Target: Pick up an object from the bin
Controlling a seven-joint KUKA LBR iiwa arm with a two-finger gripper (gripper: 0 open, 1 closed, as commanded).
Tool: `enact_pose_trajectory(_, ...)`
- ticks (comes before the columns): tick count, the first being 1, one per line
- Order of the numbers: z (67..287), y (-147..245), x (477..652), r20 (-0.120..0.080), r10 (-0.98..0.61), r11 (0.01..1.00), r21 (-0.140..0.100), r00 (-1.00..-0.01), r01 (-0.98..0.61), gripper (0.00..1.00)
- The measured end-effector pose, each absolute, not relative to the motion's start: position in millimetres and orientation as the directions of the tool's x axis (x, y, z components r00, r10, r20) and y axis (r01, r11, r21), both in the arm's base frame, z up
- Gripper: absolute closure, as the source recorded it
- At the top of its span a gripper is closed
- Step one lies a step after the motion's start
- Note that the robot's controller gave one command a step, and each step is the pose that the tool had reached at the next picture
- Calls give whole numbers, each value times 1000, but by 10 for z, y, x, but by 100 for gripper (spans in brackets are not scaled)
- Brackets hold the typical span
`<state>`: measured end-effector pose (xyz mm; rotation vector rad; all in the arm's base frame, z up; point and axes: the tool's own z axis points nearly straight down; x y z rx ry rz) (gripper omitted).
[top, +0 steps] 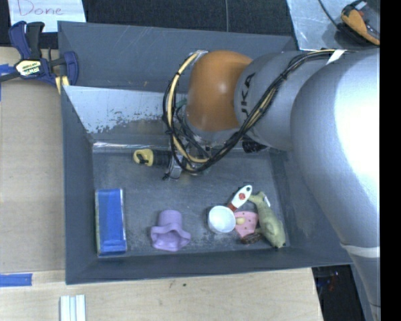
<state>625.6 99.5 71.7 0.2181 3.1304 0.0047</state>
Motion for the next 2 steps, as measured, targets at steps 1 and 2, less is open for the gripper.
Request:
enact_pose_trajectory(1,964,989,6217,9,139,990,0,-990,139,100)
enact_pose_trajectory(2,1354,987,6236,2,140,990,2,-990,140,100)
